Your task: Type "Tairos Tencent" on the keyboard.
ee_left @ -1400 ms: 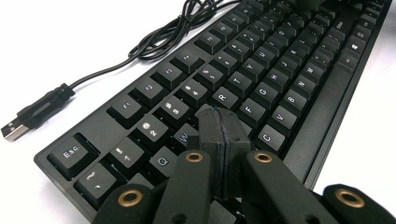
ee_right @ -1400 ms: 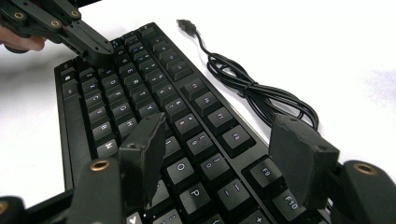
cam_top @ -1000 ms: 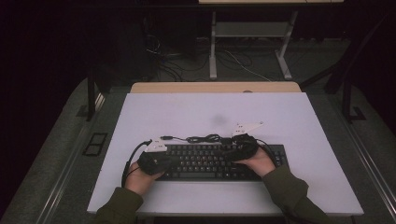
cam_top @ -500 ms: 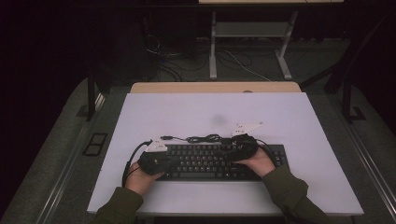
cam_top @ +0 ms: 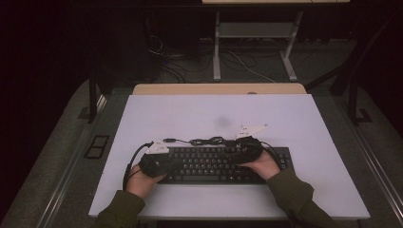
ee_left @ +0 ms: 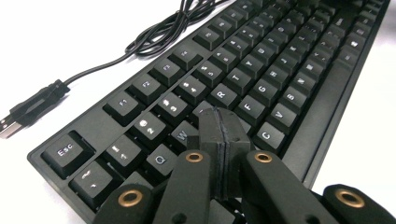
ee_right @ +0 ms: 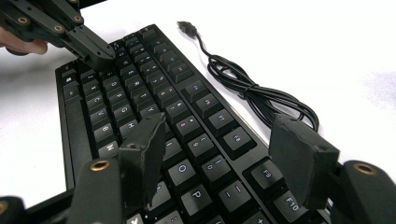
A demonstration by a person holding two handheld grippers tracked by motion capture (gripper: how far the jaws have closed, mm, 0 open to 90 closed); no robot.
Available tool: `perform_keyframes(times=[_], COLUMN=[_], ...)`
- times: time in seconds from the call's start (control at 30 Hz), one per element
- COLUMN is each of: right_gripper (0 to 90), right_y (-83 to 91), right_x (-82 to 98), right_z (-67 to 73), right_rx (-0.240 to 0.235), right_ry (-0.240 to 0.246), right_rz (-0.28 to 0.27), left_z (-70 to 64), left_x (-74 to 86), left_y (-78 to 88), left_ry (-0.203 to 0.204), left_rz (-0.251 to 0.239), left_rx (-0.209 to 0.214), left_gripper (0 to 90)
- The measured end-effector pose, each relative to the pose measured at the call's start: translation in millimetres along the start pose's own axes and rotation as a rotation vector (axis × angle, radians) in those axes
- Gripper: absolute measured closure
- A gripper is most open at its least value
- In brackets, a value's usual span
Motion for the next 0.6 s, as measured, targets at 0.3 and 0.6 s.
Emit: perform_keyframes(times=[0.3,0.6], right_gripper=[35.3,32.7], right_y=[0.3,1.0], right_x=[-0.2,-0.3], right_z=[-0.4,-2.4], right_rx=[0.002,0.011], right_ry=[-0.001,-0.015], right_rz=[-0.002,-0.005], left_z=[-3.1,-10.3], left_x=[-3.5,-7.8], left_y=[3.1,3.9], left_ry=[0.009,0.01], left_rz=[-0.023,-0.047], left_rx=[0.022,0.061], left_gripper=[89.3,89.3])
Point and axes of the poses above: each handheld gripper's, and its own axes: y roughly backward along the jaws, x roughly out of its underside, z roughly to its left, the point moved 4 cm from there along -y, roughly forward along the jaws, and after that the axes turned 4 degrees about z, right-handed, at the moved point
